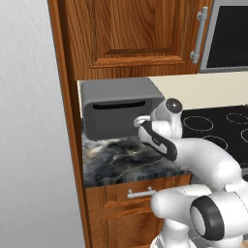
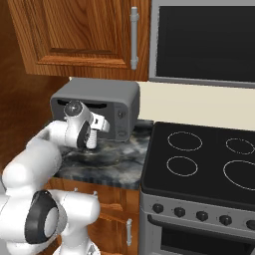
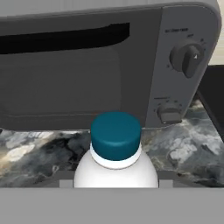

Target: Take the bottled waters from the counter and place them in the freezer to freeze. Close the freezer door after placing the bottles.

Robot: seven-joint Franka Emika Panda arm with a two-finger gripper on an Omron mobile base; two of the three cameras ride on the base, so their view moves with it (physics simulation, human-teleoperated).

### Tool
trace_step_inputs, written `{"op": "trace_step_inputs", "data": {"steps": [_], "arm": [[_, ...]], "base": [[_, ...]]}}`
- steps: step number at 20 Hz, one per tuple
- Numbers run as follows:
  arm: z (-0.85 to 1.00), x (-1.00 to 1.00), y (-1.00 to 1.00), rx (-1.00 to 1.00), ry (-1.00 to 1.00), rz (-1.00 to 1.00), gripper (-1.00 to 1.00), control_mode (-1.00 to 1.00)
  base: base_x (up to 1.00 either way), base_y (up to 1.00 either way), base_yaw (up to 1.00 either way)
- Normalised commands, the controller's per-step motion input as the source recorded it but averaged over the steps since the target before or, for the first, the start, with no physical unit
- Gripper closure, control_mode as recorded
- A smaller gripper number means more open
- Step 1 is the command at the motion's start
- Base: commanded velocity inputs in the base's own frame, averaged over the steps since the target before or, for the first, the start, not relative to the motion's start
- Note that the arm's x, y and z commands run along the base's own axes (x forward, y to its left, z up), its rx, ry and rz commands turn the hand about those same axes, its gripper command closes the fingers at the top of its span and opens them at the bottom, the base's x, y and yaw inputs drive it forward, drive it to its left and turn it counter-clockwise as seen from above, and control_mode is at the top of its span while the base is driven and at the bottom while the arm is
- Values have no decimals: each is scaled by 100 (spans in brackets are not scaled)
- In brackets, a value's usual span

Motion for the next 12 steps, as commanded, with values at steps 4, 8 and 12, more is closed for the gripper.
{"op": "trace_step_inputs", "data": {"steps": [4, 8, 12], "arm": [[43, -74, 3, -4, 0, 5, 100, -100], [34, -76, 3, -5, 0, 3, 100, -100], [39, -69, 8, -3, 0, 1, 100, -100]], "base": [[0, 0, 0], [0, 0, 0], [0, 0, 0]]}}
